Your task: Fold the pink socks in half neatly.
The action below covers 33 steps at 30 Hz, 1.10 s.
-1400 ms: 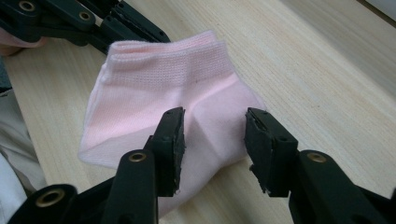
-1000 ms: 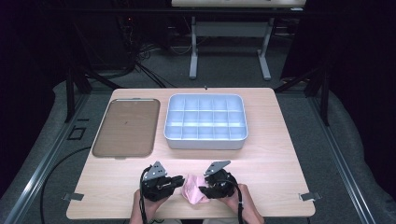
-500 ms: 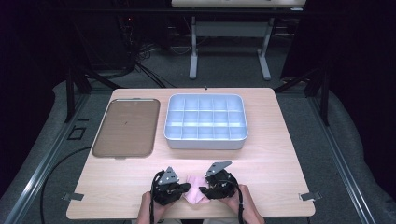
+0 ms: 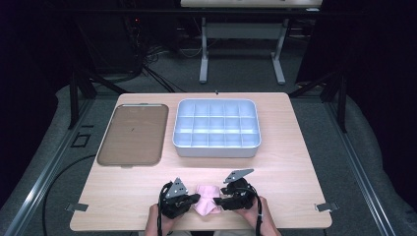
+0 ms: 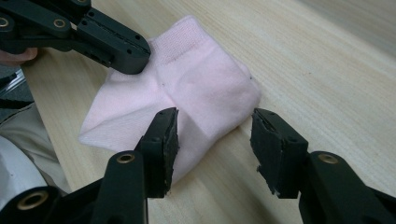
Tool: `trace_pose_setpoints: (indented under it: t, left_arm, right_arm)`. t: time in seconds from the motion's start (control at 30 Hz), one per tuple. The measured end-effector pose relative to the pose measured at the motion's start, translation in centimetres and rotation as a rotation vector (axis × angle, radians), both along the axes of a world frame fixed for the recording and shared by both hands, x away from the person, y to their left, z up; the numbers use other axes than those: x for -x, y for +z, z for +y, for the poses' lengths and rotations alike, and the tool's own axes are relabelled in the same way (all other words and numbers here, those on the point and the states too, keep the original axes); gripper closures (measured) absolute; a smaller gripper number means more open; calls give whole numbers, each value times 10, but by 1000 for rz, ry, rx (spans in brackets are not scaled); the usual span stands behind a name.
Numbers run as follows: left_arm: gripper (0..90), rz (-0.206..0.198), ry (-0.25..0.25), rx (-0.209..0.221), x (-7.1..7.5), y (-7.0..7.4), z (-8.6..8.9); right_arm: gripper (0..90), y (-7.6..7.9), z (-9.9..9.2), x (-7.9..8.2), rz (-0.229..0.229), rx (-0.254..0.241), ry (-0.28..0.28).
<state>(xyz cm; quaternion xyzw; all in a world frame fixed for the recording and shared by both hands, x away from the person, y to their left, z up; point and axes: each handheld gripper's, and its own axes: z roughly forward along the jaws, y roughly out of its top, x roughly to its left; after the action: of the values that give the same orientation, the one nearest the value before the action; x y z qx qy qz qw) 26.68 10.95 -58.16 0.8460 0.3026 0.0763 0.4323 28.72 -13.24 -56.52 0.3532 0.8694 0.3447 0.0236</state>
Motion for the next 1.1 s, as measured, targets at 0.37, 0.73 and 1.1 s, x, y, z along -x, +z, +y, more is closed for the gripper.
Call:
trace_pose_setpoints:
  t: [0.37,0.73,1.1]
  left_arm:
    - [899,-1,1,-1,1,0,0]
    - [899,-2,5,2,1,-1,0]
    - [898,6,12,14,1,-1,0]
  right_arm:
    - [575,-4,6,3,11,10,-4]
    - [808,-10,-1,-1,101,-83,6]
    - [851,-11,-8,-2,128,-159,-15]
